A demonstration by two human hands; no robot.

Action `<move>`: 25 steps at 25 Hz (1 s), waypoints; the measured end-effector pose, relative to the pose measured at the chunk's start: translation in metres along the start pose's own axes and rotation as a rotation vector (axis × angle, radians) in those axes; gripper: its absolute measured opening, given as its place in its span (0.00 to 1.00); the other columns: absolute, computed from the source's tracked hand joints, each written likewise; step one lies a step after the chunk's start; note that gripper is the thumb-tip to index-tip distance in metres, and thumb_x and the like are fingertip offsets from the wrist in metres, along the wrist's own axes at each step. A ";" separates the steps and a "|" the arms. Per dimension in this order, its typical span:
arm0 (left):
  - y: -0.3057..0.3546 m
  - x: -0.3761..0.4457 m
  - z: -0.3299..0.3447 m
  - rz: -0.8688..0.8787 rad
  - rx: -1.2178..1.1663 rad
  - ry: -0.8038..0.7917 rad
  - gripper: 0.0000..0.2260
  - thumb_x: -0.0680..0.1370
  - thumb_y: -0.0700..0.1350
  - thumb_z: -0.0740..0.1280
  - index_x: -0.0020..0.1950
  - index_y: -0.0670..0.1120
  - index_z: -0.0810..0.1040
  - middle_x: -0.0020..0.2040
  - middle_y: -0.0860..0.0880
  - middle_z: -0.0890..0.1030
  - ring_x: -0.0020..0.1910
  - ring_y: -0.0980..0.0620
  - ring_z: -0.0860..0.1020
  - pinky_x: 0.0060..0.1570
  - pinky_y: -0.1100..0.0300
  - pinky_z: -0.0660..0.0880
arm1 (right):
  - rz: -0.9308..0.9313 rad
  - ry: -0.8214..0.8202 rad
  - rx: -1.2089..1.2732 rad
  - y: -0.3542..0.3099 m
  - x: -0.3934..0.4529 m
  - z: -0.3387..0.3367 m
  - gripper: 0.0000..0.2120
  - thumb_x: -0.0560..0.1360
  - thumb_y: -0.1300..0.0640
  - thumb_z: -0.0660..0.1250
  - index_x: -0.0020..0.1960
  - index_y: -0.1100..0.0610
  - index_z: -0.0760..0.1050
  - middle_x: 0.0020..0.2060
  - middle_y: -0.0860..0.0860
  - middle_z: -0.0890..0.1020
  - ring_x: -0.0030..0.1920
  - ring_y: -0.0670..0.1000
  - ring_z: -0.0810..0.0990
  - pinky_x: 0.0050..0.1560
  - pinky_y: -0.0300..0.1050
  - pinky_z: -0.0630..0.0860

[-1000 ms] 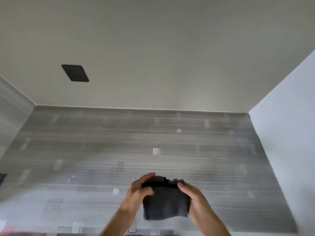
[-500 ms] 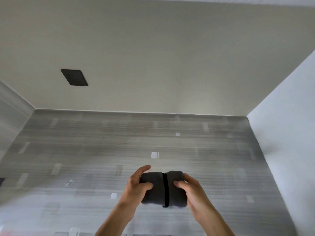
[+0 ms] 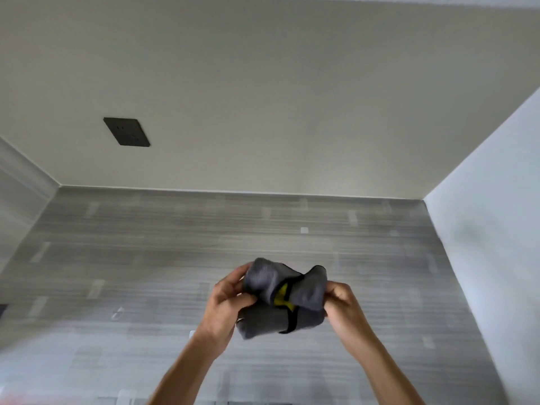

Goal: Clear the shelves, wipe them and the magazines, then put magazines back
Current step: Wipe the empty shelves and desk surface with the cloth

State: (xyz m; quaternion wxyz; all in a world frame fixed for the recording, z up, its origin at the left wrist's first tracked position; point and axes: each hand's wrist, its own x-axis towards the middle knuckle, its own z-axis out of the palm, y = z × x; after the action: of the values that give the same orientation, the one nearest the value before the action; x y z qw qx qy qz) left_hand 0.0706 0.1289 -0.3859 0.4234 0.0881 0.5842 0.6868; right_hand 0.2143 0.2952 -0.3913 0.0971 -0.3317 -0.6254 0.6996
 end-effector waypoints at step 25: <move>-0.044 0.041 -0.006 -0.364 0.110 0.062 0.38 0.70 0.22 0.65 0.72 0.55 0.70 0.58 0.43 0.80 0.56 0.46 0.79 0.51 0.56 0.78 | 0.369 -0.028 0.224 0.054 0.027 0.016 0.28 0.66 0.69 0.70 0.64 0.51 0.76 0.53 0.55 0.85 0.53 0.55 0.83 0.53 0.51 0.76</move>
State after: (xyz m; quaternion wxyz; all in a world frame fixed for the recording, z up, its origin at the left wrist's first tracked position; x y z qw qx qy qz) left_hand 0.0620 0.1508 -0.4415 0.5170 -0.0173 0.6398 0.5684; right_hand 0.1997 0.2861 -0.4509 -0.0052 -0.4182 -0.4736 0.7751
